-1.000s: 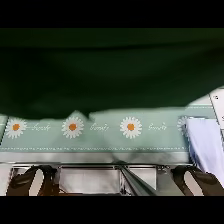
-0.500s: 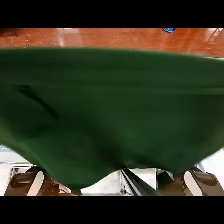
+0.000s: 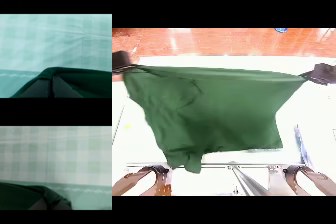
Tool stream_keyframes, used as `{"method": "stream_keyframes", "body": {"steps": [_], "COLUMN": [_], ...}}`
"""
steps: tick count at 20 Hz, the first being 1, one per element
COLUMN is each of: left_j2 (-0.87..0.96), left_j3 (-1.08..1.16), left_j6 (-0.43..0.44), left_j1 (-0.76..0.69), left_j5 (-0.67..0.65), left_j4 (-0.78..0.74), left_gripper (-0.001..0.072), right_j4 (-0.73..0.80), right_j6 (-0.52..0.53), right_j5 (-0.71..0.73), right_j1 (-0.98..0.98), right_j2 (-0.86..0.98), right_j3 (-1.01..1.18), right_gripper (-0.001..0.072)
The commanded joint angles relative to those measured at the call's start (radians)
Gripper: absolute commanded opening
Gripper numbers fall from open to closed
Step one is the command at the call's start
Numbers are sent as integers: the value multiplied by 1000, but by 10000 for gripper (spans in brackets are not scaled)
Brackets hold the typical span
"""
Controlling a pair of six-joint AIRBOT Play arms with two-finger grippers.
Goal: Fold the shirts.
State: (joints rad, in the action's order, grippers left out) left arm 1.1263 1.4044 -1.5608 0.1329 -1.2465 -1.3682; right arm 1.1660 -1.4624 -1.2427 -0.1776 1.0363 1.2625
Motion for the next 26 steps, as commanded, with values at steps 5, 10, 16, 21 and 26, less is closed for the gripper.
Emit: {"method": "stream_keyframes", "body": {"steps": [5,10,16,21,26], "left_j2": [536,640,640,640,642], "left_j3": [225,297,270,93,53], "left_j6": [-21,2,114,113,110], "left_j1": [-2,-3,10,-13,-14], "left_j5": [163,114,-182,-195,-211], "left_j4": [168,258,96,92,91], "left_gripper": [18,19,19,18,492], "right_j4": [-133,-138,23,40,45], "right_j6": [64,11,27,26,47], "right_j5": [152,107,-148,-157,-115], "right_j1": [0,0,1,3,25], "right_j2": [536,681,681,681,680], "right_j3": [262,401,375,213,130], "right_gripper": [22,22,22,22,415]}}
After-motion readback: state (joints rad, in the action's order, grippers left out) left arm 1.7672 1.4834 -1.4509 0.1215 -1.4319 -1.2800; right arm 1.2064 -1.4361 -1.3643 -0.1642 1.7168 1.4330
